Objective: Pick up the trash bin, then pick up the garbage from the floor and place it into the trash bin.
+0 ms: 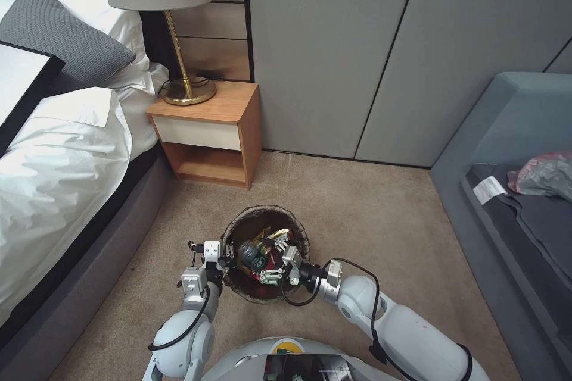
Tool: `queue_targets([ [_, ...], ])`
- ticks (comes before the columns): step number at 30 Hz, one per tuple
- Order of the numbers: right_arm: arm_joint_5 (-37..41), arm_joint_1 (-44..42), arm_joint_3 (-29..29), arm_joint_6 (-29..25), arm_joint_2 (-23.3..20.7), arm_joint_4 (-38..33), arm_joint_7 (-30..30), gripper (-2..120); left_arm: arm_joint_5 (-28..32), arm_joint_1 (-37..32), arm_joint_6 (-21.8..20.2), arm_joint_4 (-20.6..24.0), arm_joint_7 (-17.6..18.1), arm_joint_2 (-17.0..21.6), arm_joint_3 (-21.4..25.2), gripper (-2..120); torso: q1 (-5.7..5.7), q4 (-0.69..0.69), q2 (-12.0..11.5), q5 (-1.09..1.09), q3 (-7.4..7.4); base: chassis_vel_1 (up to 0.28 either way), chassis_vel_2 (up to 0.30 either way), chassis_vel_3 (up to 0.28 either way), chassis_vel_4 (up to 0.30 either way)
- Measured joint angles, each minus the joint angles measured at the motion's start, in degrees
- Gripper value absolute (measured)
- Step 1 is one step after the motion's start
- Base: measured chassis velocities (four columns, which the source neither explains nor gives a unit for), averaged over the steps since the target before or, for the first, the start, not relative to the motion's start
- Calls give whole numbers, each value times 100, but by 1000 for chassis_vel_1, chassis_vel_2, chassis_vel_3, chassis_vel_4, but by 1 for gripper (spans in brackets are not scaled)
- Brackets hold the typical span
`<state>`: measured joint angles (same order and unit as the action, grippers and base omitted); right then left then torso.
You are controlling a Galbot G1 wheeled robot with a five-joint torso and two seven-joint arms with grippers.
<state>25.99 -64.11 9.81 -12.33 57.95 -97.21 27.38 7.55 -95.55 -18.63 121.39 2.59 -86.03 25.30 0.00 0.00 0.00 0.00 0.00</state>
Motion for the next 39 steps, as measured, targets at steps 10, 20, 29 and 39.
queue_targets([
  [10, -112, 14, -60, -48, 30, -53, 64, 100, -2, -16, -14, 12, 0, 3, 16, 2, 0, 0, 0, 0, 0, 0, 0, 0, 0],
  [20, -460, 8, -636, -190, -8, -1079, -66, 100, -29, 0, -45, -85, -3, 25, 13, 2, 0, 0, 0, 0, 0, 0, 0, 0, 0],
  [29, -1035, -497, -1917, -82, 105, -2274, -926, 100, 28, 56, -55, -168, -3, 104, 86, 2, 0, 1, 0, 0, 0, 0, 0, 0, 0],
  [39, -1992, -2519, -3655, -83, 1523, -2669, -2744, 100, 246, 70, 100, -152, -18, 225, 288, 2, 0, -2, 0, 0, -1, 0, 0, 0, 0],
])
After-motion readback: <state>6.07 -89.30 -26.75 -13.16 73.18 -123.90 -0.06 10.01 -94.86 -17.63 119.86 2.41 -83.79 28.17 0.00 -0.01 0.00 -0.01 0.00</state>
